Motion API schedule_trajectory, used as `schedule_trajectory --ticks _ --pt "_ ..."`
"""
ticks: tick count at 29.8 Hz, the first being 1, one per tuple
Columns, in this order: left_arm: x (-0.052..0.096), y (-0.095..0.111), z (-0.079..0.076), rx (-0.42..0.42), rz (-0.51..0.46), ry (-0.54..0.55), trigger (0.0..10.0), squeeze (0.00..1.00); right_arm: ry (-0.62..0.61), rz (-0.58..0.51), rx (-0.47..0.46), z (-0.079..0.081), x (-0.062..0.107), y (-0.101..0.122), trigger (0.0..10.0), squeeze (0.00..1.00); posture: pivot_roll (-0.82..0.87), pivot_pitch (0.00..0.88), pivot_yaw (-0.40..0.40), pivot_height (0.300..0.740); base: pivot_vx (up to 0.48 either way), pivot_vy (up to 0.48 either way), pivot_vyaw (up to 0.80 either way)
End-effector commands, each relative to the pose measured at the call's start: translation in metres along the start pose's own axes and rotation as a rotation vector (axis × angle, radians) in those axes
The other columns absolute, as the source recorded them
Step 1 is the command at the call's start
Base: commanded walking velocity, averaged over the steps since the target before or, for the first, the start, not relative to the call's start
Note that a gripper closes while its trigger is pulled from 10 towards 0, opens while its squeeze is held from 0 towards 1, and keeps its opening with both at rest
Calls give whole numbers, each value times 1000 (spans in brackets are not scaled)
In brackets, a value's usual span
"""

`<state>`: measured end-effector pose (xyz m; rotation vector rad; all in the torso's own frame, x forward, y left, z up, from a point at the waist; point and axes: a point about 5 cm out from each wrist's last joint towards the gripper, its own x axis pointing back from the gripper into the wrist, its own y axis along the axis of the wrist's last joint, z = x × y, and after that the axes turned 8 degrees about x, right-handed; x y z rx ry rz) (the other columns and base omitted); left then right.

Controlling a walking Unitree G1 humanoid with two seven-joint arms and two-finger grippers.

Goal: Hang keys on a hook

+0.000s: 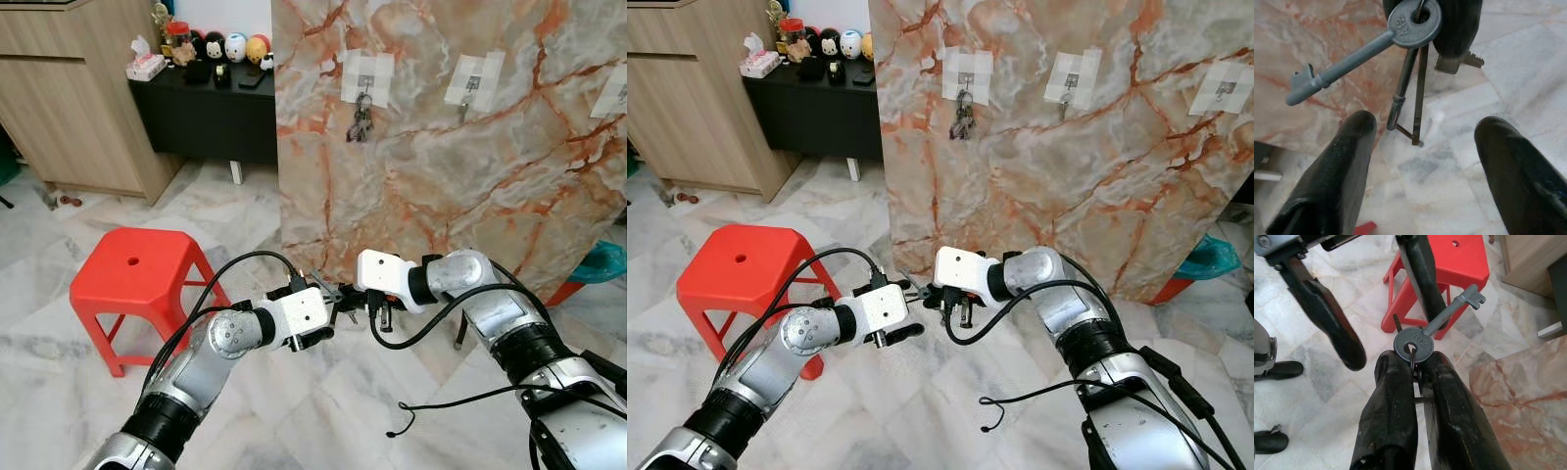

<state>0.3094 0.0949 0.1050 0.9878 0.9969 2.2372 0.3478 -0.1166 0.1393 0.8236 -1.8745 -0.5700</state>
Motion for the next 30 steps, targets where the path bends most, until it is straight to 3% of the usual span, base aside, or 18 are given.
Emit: schedule_trajectory --ticks 1,5,6,7,8,9,25,27,28,29,30 --pt "-3 1 2 -23 28 0 353 0 1 -8 12 -1 1 3 10000 0 -14 0 -75 740 0 0 0" --pt "-4 -3 5 -23 56 26 0 0 1 -13 17 -1 1 5 10000 0 -12 0 -76 740 0 0 0" --pt "-4 -3 5 -20 58 32 353 0 3 -15 18 0 1 6 10000 0 -12 0 -76 740 0 0 0" --pt "-5 -3 6 -14 58 37 1373 0 6 -17 19 0 0 6 10000 0 -12 0 -76 740 0 0 0" --pt "-5 -2 6 -11 55 39 4627 0 7 -19 19 1 0 7 10000 0 -10 0 -75 740 0 0 0" --pt "-5 -2 6 -10 54 41 10000 0 8 -20 18 2 0 7 10000 0 -10 0 -75 740 0 0 0" --pt "-9 6 3 2 29 10 10000 0 -34 8 -1 4 -5 6 10000 0 -9 0 -72 740 0 0 0" --pt "-10 6 4 -1 33 15 2863 0 -32 8 -6 6 -6 6 10000 0 -9 0 -72 740 0 0 0" --pt "-10 6 4 -1 33 15 2863 0 -32 8 -6 6 -6 6 10000 0 -9 0 -72 740 0 0 0" --pt "-10 6 4 0 32 15 1725 0 -33 9 -8 6 -6 5 10000 0 -9 0 -72 740 0 0 0" --pt "-10 6 4 0 32 15 1725 0 -34 10 -9 6 -7 5 10000 0 -9 0 -72 740 0 0 0"
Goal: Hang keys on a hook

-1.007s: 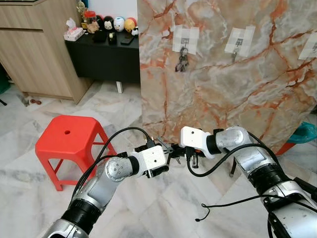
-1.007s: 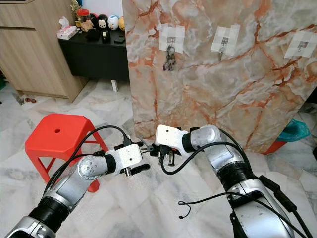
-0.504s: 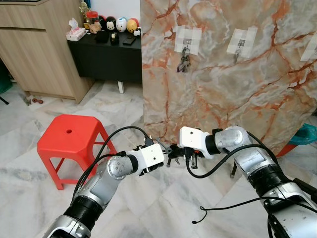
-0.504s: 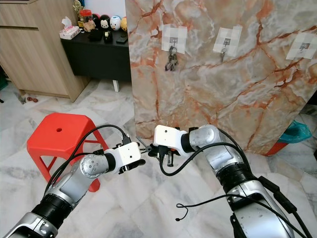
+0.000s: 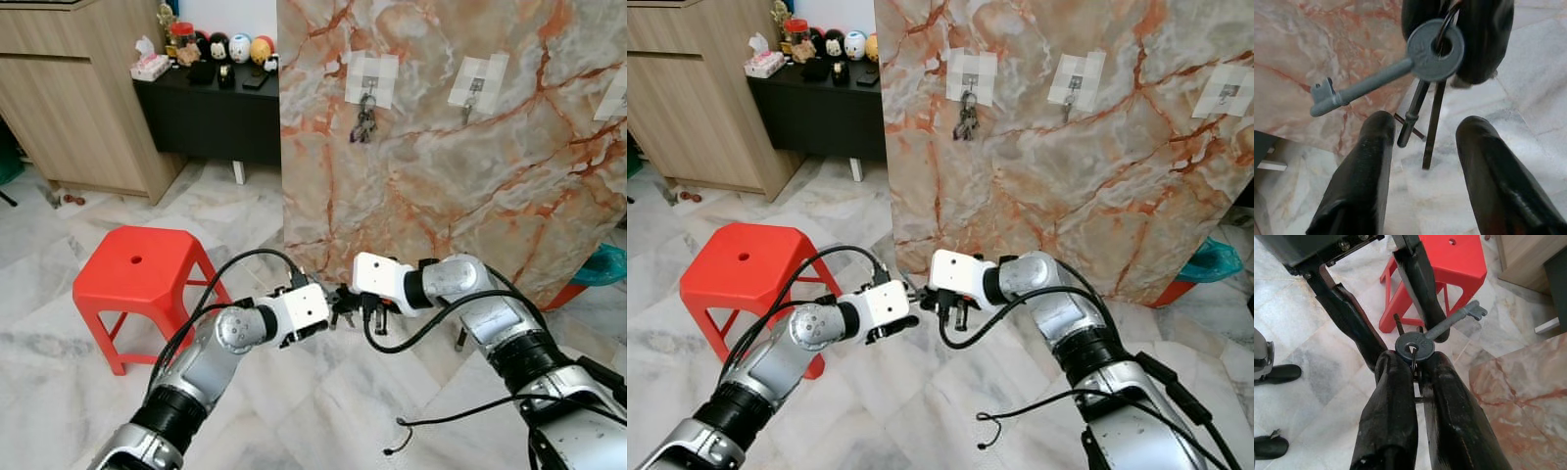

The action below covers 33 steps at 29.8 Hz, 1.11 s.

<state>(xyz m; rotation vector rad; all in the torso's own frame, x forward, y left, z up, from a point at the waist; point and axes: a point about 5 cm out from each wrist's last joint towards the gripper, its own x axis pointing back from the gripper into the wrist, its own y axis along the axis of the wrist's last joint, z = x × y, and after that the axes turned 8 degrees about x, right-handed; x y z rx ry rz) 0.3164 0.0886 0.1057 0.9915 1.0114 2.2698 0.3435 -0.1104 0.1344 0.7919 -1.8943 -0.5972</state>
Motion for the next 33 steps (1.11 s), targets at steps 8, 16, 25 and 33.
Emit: schedule_trajectory --ticks 8,16,25,33 --pt "-3 3 -1 -5 5 -2 2275 0 10 2 7 4 -3 1 10000 0 -8 0 -75 740 0 0 0" --pt "-3 4 0 -1 4 1 3451 0 9 3 4 5 -4 1 10000 0 -4 0 -79 740 0 0 0" --pt "-3 4 0 2 3 6 0 0 11 0 3 6 -4 2 10000 0 -4 0 -81 740 0 0 0" --pt "-4 4 0 6 -2 9 0 0 12 -3 6 5 -3 2 10000 0 -4 0 -81 740 0 0 0"
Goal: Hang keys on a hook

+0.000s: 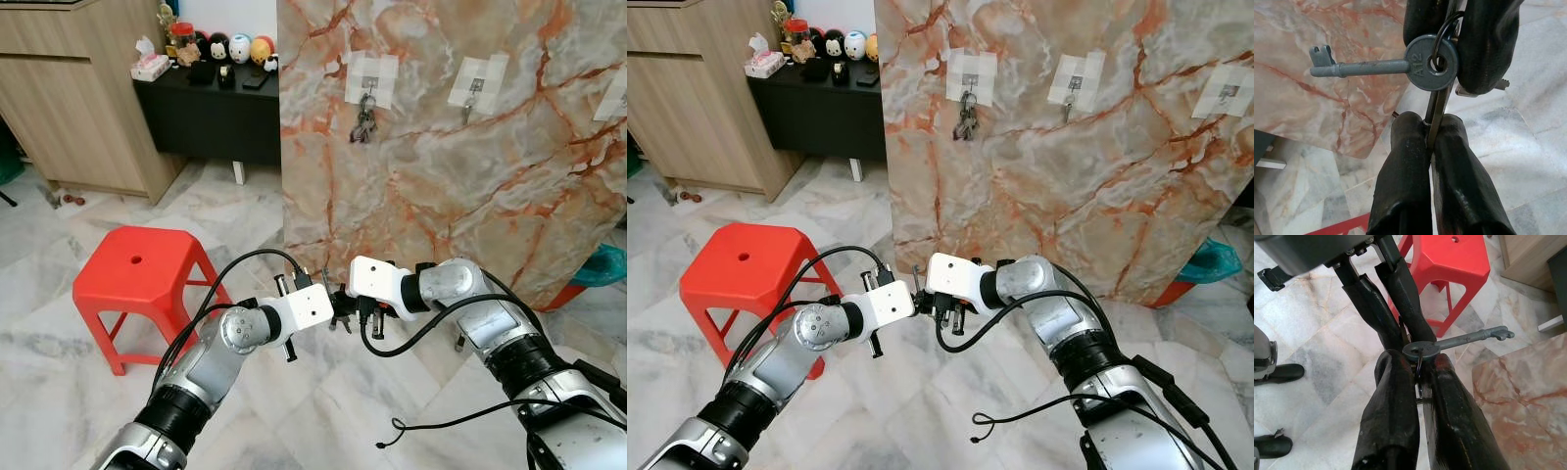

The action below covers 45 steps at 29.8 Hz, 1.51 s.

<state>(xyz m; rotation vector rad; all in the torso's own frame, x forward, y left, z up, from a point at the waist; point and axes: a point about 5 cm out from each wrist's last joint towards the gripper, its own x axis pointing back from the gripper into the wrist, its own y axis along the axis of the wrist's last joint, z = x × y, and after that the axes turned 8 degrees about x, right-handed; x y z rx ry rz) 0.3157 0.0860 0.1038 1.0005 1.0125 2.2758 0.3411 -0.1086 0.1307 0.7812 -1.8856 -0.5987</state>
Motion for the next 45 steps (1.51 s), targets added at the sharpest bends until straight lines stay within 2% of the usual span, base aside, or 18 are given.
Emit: schedule_trajectory --ticks 1,4,5,6,7,9,17,22,26,32,33,34,39,42,43,45 --pt "-1 4 3 4 -12 10 0 0 5 -10 15 2 -1 3 10000 0 -4 0 -81 740 0 0 0" --pt "-2 4 2 6 -12 9 0 0 9 -11 15 2 0 2 10000 0 -4 0 -81 740 0 0 0" --pt "-2 3 2 6 -10 7 0 0 32 -14 21 4 0 2 10000 376 -7 0 -80 740 0 0 0" --pt "-2 3 1 6 -10 6 0 0 39 -13 26 5 1 2 10000 875 -6 0 -80 740 0 0 0" --pt "-2 3 1 6 -10 5 0 0 42 -11 31 6 1 1 10000 973 -6 0 -80 740 0 0 0" --pt "-2 3 1 6 -9 2 0 0 53 -4 35 7 1 0 10000 1000 -6 0 -80 740 0 0 0" --pt "0 -1 0 9 4 -10 0 0 88 5 47 10 5 -3 10000 1000 -8 0 -80 740 0 0 0" --pt "0 -4 -3 15 14 -19 0 0 71 12 58 5 13 -3 10000 1000 -10 0 -79 740 0 0 0" --pt "0 -7 -5 21 23 -22 0 0 33 11 61 -1 20 -2 10000 1000 -10 0 -79 740 0 0 0" --pt "-1 -10 -6 37 36 -13 0 0 -162 -74 -13 -17 36 4 10000 1000 -14 0 -81 740 0 0 0" --pt "-1 -11 -6 38 37 -10 0 0 -207 -87 -46 -18 38 3 10000 804 -20 0 -80 740 0 0 0" --pt "-1 -11 -6 42 35 -10 0 0 -219 -95 -52 -18 39 3 10000 0 -20 0 -80 740 0 0 0" --pt "-2 -10 -6 61 23 -9 0 0 -251 -125 -100 -11 40 -2 10000 0 -22 0 -79 740 0 0 0" --pt "-2 -6 -4 122 -11 2 0 0 -215 -82 -127 4 38 -13 10000 0 -22 0 -79 740 0 0 0" --pt "-2 -6 -4 122 -11 2 0 0 -215 -82 -127 4 38 -13 10000 0 -22 0 -79 740 0 0 0" --pt "-2 -2 -3 181 -43 8 0 0 -183 -38 -116 13 37 -19 10000 0 -31 0 -78 740 0 0 0"
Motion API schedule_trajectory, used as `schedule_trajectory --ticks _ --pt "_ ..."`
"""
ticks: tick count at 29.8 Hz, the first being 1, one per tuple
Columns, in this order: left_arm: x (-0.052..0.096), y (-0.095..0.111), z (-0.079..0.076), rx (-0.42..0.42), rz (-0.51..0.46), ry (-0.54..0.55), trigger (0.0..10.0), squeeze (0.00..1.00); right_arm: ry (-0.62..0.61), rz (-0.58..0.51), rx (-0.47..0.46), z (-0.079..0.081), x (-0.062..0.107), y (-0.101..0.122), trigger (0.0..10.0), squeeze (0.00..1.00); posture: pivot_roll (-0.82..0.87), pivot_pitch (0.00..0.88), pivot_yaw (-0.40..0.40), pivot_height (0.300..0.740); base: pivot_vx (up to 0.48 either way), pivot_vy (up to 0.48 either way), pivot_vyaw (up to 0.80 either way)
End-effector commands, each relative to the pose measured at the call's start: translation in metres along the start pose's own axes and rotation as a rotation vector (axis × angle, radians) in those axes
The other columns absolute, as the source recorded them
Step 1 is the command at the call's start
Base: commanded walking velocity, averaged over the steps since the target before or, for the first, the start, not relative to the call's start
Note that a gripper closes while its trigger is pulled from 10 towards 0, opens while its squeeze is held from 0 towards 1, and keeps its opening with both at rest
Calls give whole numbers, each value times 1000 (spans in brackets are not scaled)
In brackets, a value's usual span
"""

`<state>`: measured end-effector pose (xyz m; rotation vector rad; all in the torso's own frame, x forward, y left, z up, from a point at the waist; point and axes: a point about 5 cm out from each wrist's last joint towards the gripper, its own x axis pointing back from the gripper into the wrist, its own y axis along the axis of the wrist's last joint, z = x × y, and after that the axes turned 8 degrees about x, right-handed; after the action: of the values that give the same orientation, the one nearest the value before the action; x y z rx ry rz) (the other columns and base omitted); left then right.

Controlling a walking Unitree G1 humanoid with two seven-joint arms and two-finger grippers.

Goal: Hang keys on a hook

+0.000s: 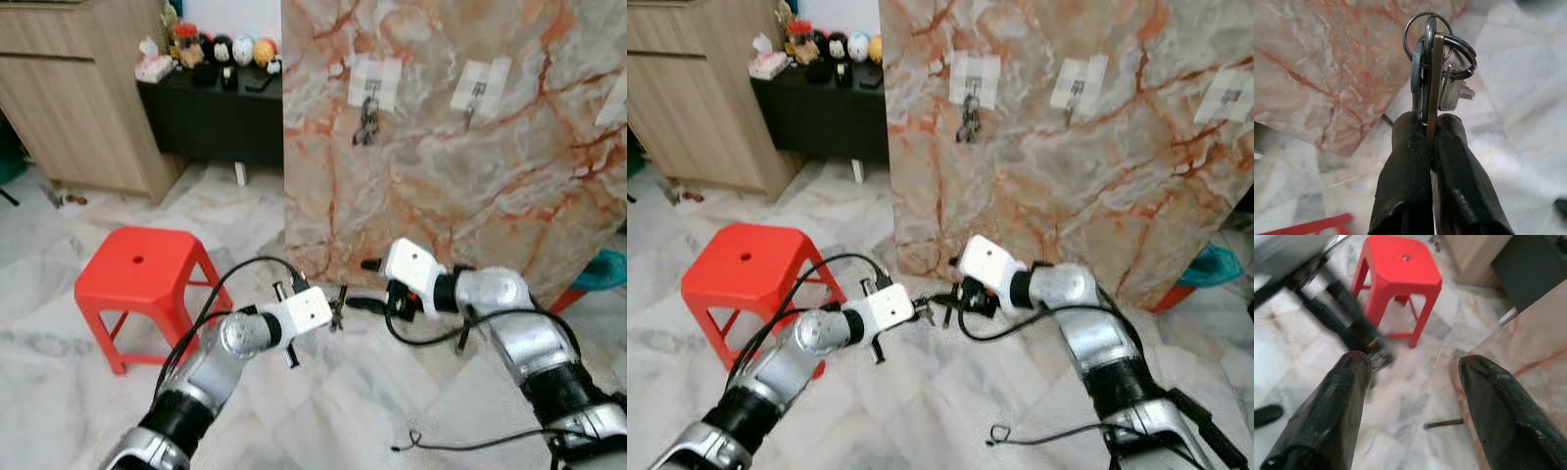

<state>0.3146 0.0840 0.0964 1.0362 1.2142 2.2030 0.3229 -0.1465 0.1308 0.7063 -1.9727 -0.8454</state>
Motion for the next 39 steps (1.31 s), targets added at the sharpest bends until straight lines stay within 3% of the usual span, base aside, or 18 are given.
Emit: schedule_trajectory --ticks 1,7,11,14,21,24,32,35,39 --pt "1 5 3 63 -34 7 0 0 -6 48 34 0 3 -3 10000 0 -31 0 -78 740 0 0 0" --pt "0 15 6 180 -100 25 0 0 -87 39 22 -4 2 -4 10000 0 -29 0 -85 740 0 0 0" --pt "0 25 9 248 -156 42 0 0 -227 14 4 -13 1 -2 10000 0 -28 0 -87 740 0 0 0" --pt "0 33 14 321 -207 49 0 0 -329 -44 -85 -16 1 -2 10000 0 -29 0 -84 740 0 0 0" --pt "1 34 15 355 -192 39 0 0 -401 -45 -90 -20 0 -5 10000 0 -27 0 -82 740 0 0 0" --pt "0 30 13 420 -162 39 0 0 -366 -66 -83 -16 -4 -2 10000 0 -25 0 -85 740 0 0 0" --pt "-5 10 5 439 -5 54 0 0 -146 9 63 1 -12 -5 10000 0 -19 0 -98 740 0 0 0" --pt "-4 8 4 452 11 66 0 0 -127 13 91 0 -11 -4 10000 0 -18 0 -101 740 0 0 0" --pt "-3 7 5 471 38 106 0 0 -163 47 145 -12 -7 -2 10000 0 -14 0 -112 740 0 0 0"
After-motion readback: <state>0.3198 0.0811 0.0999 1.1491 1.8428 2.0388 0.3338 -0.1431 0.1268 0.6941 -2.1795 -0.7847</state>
